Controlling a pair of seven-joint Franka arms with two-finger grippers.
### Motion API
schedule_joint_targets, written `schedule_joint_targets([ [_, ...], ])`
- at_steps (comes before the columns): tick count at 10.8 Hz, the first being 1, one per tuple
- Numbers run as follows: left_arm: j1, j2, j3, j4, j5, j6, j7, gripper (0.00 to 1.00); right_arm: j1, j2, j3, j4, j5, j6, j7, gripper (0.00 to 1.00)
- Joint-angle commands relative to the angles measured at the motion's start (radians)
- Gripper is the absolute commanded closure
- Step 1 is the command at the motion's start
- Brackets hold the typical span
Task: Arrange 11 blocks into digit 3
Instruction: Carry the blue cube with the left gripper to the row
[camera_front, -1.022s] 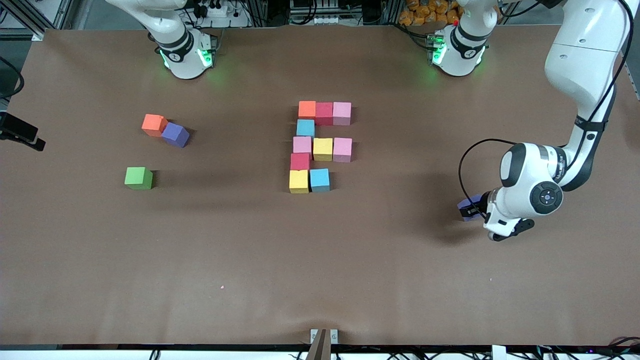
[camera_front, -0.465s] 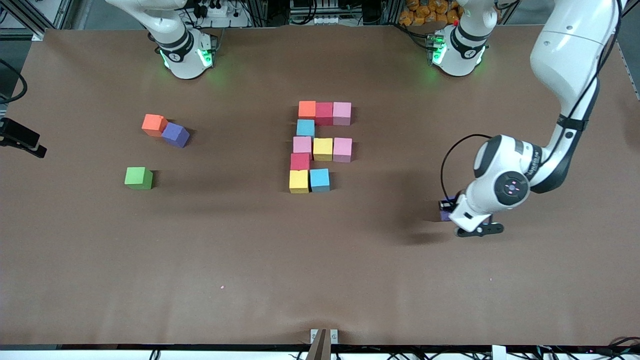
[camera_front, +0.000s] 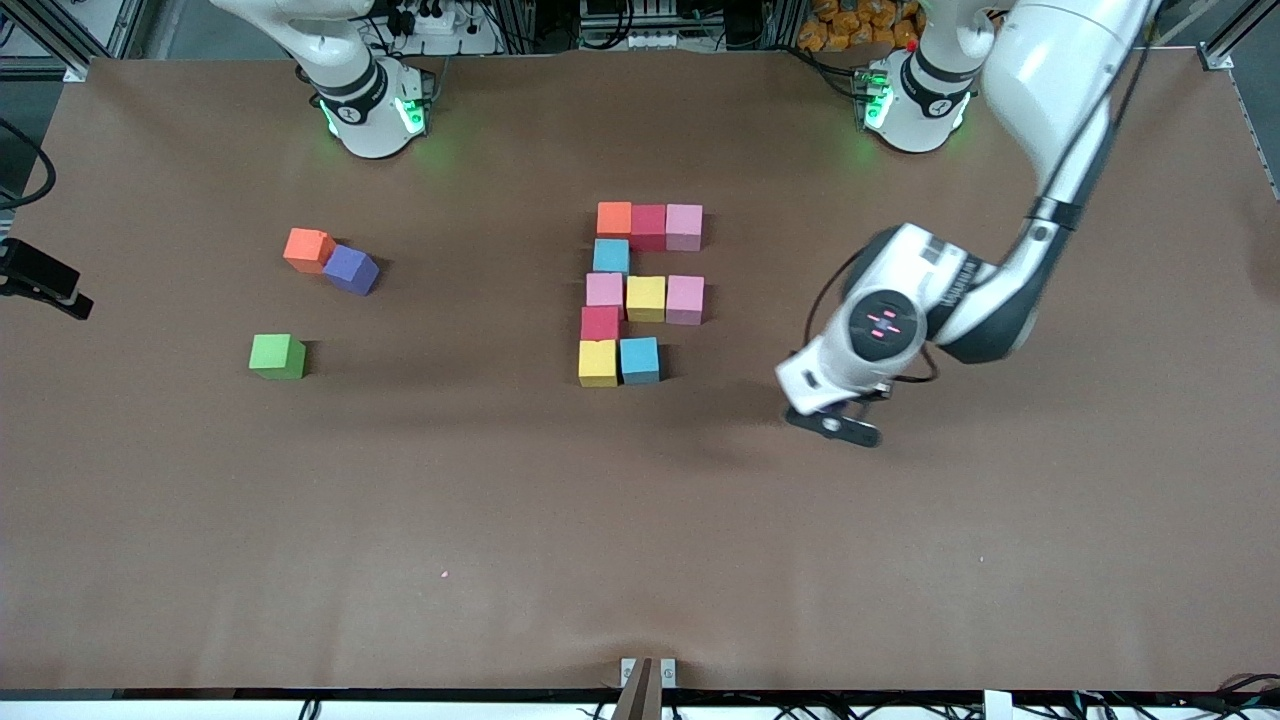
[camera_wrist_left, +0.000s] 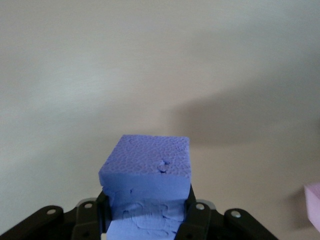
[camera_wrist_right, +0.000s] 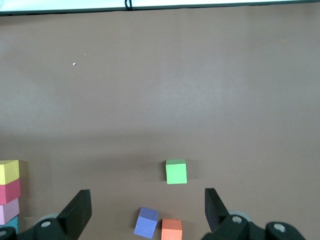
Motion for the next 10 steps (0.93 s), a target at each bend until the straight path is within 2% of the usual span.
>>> schedule_joint_targets([
  [1, -0.084, 0.003, 0.017, 0.013, 0.05, -0.017, 0.175, 0.92, 0.006, 0.001, 0.002, 0.004, -0.022, 0.012, 0.001, 0.0],
  [3, -0.146, 0.023, 0.023, 0.013, 0.07, -0.011, 0.31, 0.94, 0.007, 0.001, 0.002, 0.004, -0.02, 0.015, 0.001, 0.0],
  [6, -0.271, 0.066, 0.084, 0.025, 0.074, 0.041, 0.376, 0.93, 0.004, -0.004, 0.002, 0.004, -0.017, 0.006, 0.0, 0.0],
  [10, -0.353, 0.12, 0.135, 0.083, 0.096, 0.044, 0.58, 0.94, -0.002, -0.003, -0.003, 0.005, -0.019, 0.014, 0.003, 0.0],
])
